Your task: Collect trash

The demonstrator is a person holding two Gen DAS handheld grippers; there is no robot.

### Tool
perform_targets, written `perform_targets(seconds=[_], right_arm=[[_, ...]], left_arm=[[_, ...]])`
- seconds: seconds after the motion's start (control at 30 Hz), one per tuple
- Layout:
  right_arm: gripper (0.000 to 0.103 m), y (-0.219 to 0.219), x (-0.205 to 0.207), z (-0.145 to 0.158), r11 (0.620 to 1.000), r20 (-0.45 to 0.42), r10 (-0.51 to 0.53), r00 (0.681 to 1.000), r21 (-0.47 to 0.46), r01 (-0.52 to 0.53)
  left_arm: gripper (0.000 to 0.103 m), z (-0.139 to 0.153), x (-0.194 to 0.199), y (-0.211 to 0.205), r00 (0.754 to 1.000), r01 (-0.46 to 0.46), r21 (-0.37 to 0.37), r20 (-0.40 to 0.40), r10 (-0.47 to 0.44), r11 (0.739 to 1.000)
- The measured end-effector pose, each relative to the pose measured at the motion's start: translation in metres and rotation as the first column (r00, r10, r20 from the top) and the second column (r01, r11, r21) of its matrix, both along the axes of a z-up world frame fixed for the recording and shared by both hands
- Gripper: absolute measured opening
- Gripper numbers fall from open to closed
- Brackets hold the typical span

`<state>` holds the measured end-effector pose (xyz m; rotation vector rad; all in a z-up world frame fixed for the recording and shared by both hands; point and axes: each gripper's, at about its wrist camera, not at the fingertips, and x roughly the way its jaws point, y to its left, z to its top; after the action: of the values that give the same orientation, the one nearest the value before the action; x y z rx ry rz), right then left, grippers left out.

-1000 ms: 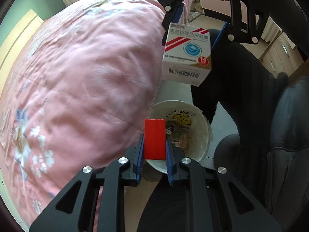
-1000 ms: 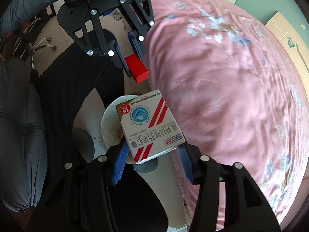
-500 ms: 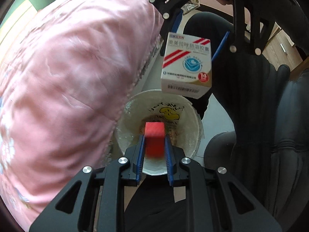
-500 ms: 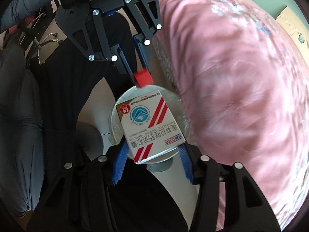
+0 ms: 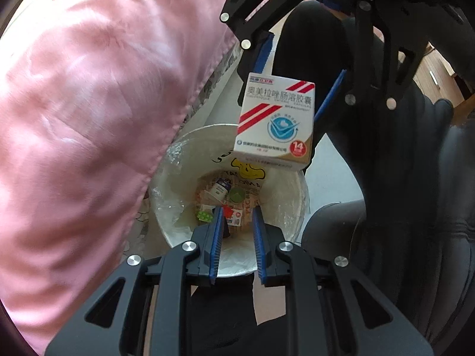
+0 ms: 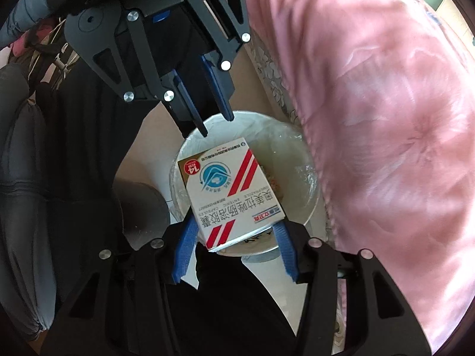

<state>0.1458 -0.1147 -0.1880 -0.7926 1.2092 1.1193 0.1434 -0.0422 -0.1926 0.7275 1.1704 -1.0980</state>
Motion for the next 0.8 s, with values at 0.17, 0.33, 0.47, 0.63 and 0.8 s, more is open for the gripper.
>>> perform_targets(seconds=[0.17,0.33,0.47,0.63,0.8], right_arm=[[0.054,0.006,-0.002,-0.018,0.999,-0.008,-0.002,1.0,-0.044,0.001],[0.095,0.009,0.004,-0.039,0.992,0.02,-0.04,0.999,-0.117,0.042],[0.095,0.004,0.006,-0.035,0.991,0.038,-0.049,0.998,-0.119,0.053],[0.095,-0.006,0.002,-0.009,0.992,0.11,-0.059,0.992,-0.102,0.07],[0.095,-0.019,-0.001,0.016,0.992,0.176,-0.091,0.98,-0.067,0.104]], left_arm=[[0.056,-0.012,0.0,-0.002,1.0,0.0,0.025,0.012,0.0,1.0],[0.091,-0.019,0.002,0.001,0.999,-0.031,0.033,0.032,0.03,0.999],[0.091,-0.019,0.001,0.005,0.999,-0.036,0.044,0.037,0.034,0.998],[0.091,-0.011,0.0,0.01,0.997,-0.056,0.021,0.057,0.055,0.998],[0.091,0.002,0.002,0.014,0.992,-0.094,-0.008,0.079,0.094,0.996]])
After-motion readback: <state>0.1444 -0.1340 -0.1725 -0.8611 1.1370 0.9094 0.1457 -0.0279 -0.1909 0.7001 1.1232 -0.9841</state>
